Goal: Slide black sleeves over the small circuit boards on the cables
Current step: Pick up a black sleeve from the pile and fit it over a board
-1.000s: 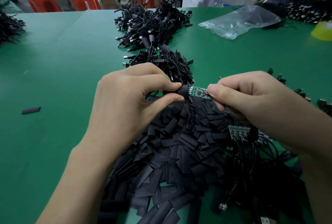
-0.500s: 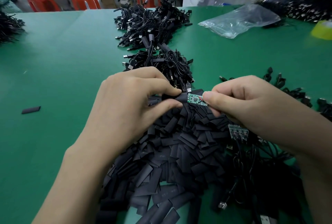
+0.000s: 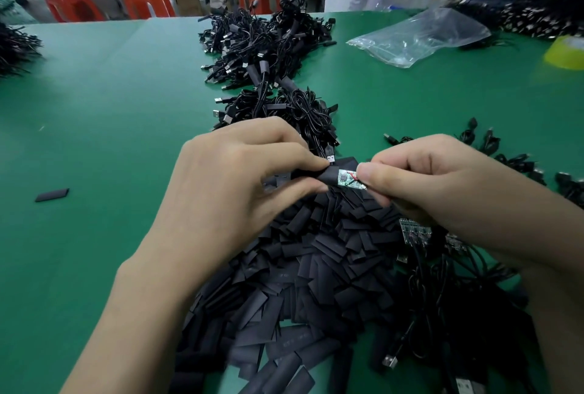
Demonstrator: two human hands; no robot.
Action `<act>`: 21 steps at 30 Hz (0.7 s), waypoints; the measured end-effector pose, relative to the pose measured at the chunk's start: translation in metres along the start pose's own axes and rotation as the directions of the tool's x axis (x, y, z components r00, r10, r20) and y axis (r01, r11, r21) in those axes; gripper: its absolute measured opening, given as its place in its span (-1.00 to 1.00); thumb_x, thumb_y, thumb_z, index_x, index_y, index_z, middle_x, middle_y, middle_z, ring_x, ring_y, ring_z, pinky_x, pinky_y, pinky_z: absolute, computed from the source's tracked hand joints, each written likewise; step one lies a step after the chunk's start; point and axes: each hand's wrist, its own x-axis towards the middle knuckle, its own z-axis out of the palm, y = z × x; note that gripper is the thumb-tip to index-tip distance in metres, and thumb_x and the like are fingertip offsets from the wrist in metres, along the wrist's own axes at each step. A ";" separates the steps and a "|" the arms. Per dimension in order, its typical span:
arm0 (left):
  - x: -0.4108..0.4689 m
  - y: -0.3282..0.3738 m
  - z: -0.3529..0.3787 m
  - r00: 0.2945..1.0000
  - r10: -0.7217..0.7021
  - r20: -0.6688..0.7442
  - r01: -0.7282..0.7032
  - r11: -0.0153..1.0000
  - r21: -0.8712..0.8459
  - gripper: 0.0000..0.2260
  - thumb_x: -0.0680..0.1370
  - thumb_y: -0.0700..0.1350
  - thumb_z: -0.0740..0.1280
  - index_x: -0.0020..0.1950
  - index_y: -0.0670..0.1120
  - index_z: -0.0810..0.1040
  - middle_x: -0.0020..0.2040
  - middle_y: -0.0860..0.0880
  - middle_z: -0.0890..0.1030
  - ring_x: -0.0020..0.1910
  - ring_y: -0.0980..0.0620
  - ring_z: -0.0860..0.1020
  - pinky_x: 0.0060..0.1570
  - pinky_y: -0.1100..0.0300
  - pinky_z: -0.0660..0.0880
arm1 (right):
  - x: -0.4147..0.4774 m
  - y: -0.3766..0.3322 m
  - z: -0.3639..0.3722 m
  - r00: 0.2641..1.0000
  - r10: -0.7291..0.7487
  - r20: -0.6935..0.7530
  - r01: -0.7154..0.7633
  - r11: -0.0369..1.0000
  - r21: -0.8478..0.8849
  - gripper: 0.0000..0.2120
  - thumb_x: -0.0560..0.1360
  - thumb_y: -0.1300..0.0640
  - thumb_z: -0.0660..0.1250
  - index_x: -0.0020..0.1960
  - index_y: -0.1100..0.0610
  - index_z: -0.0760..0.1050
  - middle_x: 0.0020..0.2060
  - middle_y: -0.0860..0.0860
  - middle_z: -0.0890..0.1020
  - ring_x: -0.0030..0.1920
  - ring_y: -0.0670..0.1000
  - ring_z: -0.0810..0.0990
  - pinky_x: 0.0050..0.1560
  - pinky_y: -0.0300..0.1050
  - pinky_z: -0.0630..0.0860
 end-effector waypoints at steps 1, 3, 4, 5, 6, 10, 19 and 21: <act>0.000 0.000 0.000 1.000 -0.006 -0.001 0.006 1.000 -0.026 -0.84 0.52 0.05 0.51 0.03 0.02 0.77 -0.06 0.11 0.68 -0.10 0.02 0.66 -0.17 -0.04 0.60 | 0.000 0.001 0.000 1.000 0.005 0.001 -0.005 1.000 0.014 -0.53 0.53 -0.24 0.25 -0.27 0.15 0.49 -0.52 0.01 0.26 -0.46 0.04 0.17 -0.48 -0.20 0.13; 0.000 0.000 0.001 1.000 -0.025 -0.003 0.024 0.998 -0.058 -0.84 0.52 0.04 0.51 0.04 0.02 0.77 -0.06 0.11 0.68 -0.10 0.03 0.66 -0.14 -0.03 0.60 | 0.001 0.001 0.000 1.000 0.007 0.002 -0.007 1.000 0.030 -0.53 0.53 -0.25 0.24 -0.27 0.14 0.49 -0.50 0.04 0.27 -0.45 0.05 0.17 -0.48 -0.17 0.13; 0.000 0.000 0.001 1.000 -0.031 -0.005 0.030 0.997 -0.065 -0.84 0.52 0.03 0.52 0.04 0.01 0.76 -0.06 0.10 0.68 -0.10 0.05 0.66 -0.12 -0.01 0.60 | 0.001 0.001 0.001 1.000 0.003 0.004 -0.003 0.999 0.039 -0.53 0.53 -0.25 0.24 -0.27 0.14 0.49 -0.50 0.05 0.27 -0.45 0.06 0.17 -0.47 -0.16 0.13; 0.000 -0.001 0.001 0.999 -0.034 -0.009 0.033 0.997 -0.069 -0.84 0.52 0.02 0.52 0.04 0.01 0.76 -0.06 0.10 0.68 -0.09 0.07 0.66 -0.10 0.03 0.60 | 0.001 0.001 0.001 1.000 0.000 0.008 0.000 0.999 0.048 -0.53 0.54 -0.25 0.24 -0.28 0.14 0.49 -0.49 0.06 0.27 -0.44 0.07 0.16 -0.47 -0.16 0.13; 0.000 -0.001 0.002 0.999 -0.037 -0.010 0.036 0.997 -0.074 -0.84 0.51 0.01 0.52 0.05 0.01 0.76 -0.06 0.09 0.68 -0.10 0.09 0.65 -0.08 0.07 0.59 | 0.002 0.001 0.002 1.000 0.000 0.013 -0.001 0.998 0.056 -0.53 0.54 -0.25 0.24 -0.28 0.13 0.49 -0.49 0.06 0.27 -0.44 0.07 0.16 -0.46 -0.16 0.13; 0.001 0.001 0.003 0.999 -0.019 0.025 0.022 0.994 -0.103 -0.84 0.51 -0.03 0.53 0.05 -0.04 0.77 -0.06 0.05 0.67 -0.09 0.13 0.63 -0.02 0.24 0.54 | 0.003 0.001 0.005 0.999 0.011 0.048 -0.014 0.998 0.063 -0.56 0.53 -0.25 0.24 -0.28 0.10 0.50 -0.49 0.02 0.28 -0.46 0.03 0.18 -0.48 -0.17 0.12; 0.001 0.002 0.005 0.998 -0.016 0.060 0.023 0.993 -0.115 -0.81 0.50 -0.04 0.55 0.06 -0.08 0.76 -0.07 0.05 0.68 -0.12 0.13 0.62 -0.01 0.29 0.53 | 0.004 0.001 0.008 0.999 0.011 0.053 -0.017 0.994 0.109 -0.57 0.64 -0.20 0.24 -0.26 0.05 0.56 -0.49 -0.03 0.29 -0.45 0.00 0.18 -0.47 -0.19 0.13; 0.001 0.001 0.003 0.999 -0.033 0.039 0.037 0.991 -0.129 -0.82 0.50 -0.03 0.55 0.04 -0.07 0.76 -0.08 0.04 0.69 -0.13 0.11 0.64 -0.03 0.25 0.55 | 0.004 0.001 0.008 1.000 -0.002 0.027 0.000 0.996 0.085 -0.60 0.62 -0.25 0.23 -0.17 0.01 0.61 -0.47 -0.03 0.30 -0.44 0.00 0.21 -0.44 -0.13 0.16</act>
